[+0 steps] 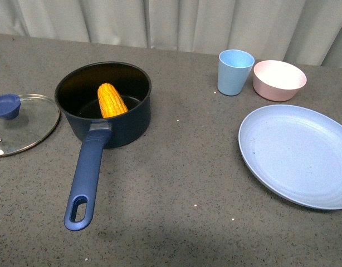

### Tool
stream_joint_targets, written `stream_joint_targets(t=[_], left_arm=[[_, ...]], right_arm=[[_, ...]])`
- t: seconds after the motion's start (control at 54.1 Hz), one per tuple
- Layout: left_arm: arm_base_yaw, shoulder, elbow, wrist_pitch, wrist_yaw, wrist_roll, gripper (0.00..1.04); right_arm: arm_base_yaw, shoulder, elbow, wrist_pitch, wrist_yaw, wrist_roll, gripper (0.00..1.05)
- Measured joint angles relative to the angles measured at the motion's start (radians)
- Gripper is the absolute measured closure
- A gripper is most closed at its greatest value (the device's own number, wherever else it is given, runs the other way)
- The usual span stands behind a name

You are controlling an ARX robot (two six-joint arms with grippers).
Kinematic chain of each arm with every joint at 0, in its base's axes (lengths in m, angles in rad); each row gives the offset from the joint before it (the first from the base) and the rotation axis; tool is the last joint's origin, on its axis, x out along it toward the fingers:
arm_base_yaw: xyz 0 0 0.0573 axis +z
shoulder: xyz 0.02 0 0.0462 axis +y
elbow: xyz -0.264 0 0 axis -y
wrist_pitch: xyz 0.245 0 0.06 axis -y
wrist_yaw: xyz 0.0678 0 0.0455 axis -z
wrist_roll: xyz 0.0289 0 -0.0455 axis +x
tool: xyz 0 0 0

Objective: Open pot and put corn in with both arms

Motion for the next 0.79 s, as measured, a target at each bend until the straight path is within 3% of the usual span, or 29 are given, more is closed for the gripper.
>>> stream_joint_targets(t=[0.795], left_arm=[[0.0, 0.0, 0.0, 0.0, 0.0, 0.0, 0.06]], right_arm=[[0.0, -0.323, 0.0, -0.314, 0.0, 0.0, 1.04]])
